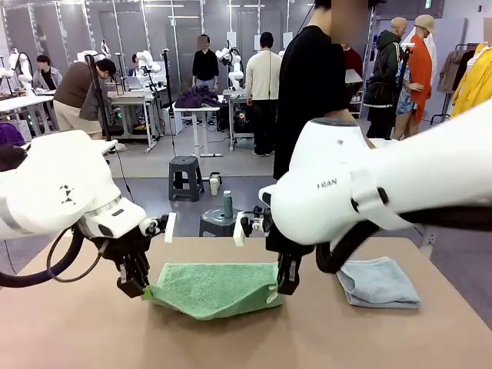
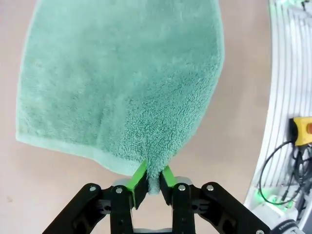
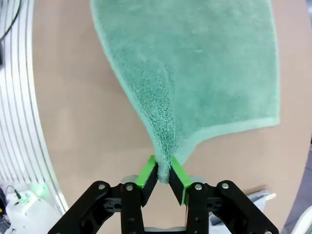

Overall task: Fold the towels and place them in the basket.
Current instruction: When a person lays out a Towel with hook on the table, fold it in half twice.

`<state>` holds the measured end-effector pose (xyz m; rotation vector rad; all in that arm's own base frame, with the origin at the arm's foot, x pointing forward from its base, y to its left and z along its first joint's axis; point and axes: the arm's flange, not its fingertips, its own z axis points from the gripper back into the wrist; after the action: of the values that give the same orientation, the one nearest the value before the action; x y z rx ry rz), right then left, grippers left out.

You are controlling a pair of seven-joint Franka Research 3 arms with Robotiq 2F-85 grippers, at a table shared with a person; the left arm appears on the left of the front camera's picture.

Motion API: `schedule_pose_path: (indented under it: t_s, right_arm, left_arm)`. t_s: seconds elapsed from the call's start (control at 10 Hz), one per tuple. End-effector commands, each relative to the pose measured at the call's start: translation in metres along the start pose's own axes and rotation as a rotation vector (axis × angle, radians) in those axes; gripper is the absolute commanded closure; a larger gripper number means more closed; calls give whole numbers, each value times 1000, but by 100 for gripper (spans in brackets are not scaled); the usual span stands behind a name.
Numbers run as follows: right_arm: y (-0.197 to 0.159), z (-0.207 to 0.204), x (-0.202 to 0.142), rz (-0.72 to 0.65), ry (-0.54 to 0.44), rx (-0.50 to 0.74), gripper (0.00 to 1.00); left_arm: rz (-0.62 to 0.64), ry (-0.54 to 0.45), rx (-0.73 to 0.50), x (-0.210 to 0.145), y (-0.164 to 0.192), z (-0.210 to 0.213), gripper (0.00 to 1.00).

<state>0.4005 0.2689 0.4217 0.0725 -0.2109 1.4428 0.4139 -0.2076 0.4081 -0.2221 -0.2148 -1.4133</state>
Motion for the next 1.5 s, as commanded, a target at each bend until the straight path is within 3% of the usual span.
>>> schedule_pose_path:
  t_s: [0.0, 0.3, 0.8, 1.1, 1.4]
  right_arm:
    - [-28, -9, 18, -45, -10, 35, 84]
    - [-67, -18, 23, -103, 50, 47, 84]
    - [-130, -33, 17, -215, 62, 76, 84]
    - [-140, -42, 16, -235, 69, 84, 84]
    - [-141, -47, 13, -251, 71, 62, 84]
  left_arm:
    - [12, -24, -55, 15, 34, -3, 88]
    - [94, -7, -34, 31, 79, 0, 88]
    - [220, 38, -55, 35, 147, -6, 88]
    - [338, 124, -57, 23, 158, -18, 88]
    - [369, 124, -14, 11, 160, -28, 88]
